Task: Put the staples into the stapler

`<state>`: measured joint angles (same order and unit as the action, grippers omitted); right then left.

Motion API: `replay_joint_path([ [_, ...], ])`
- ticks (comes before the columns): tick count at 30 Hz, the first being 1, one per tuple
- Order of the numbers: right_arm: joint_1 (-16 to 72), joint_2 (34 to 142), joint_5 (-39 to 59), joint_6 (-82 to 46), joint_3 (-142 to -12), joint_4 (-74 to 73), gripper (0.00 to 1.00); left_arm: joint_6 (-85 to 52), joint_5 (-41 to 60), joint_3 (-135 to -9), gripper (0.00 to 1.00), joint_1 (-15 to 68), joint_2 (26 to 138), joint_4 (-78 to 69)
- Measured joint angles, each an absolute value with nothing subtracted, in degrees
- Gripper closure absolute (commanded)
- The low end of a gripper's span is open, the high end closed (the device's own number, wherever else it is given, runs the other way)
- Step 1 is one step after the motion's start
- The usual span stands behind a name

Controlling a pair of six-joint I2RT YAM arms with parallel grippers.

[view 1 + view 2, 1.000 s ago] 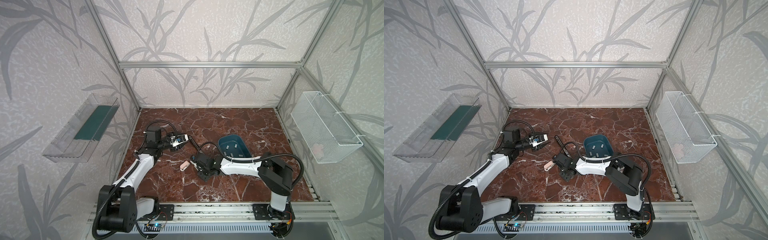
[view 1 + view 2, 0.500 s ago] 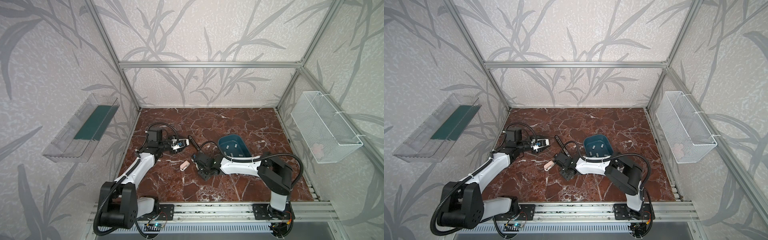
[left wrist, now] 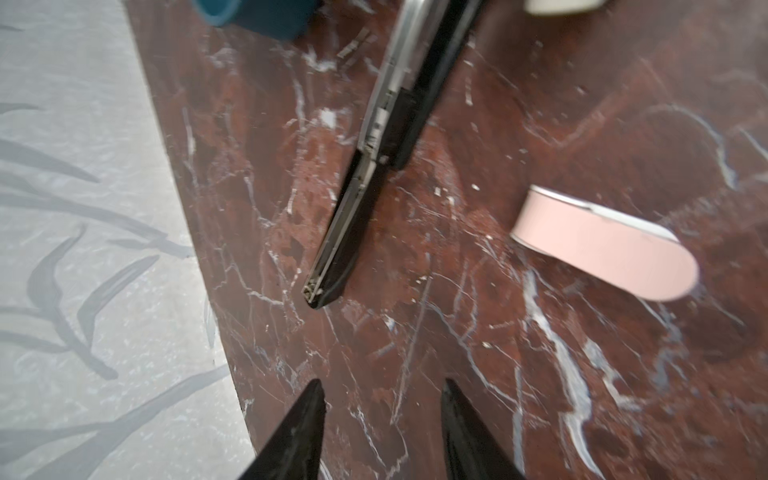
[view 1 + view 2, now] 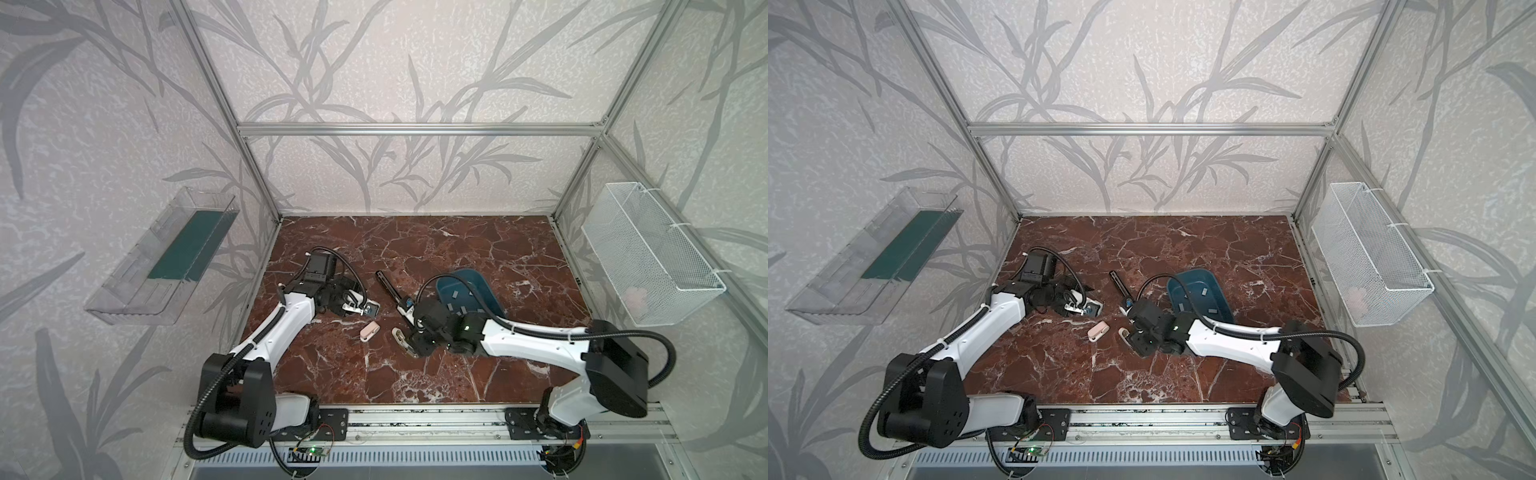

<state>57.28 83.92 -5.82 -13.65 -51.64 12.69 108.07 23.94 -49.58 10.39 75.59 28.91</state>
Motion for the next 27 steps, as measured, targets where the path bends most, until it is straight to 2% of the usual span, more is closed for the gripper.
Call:
replay_joint_path([
  [4, 51.33, 72.66, -6.07, -16.45, -42.92, 7.68, 0.29, 112.42, 17.76, -49.01, 0.53, 13.87, 75.55, 30.76],
  [10, 50.72, 62.28, -7.53, -17.80, -38.41, 5.74, 0.27, 114.08, 11.33, -48.14, 0.53, 18.79, 78.02, 31.70],
  [19, 50.68, 62.67, -7.92, -18.22, -38.41, 4.49, 0.27, 114.50, 4.89, -46.13, 0.53, 23.49, 83.44, 31.16],
  [27, 50.61, 62.81, -7.92, -18.59, -38.41, 4.45, 0.27, 114.52, 4.49, -45.47, 0.54, 25.69, 83.22, 31.46],
])
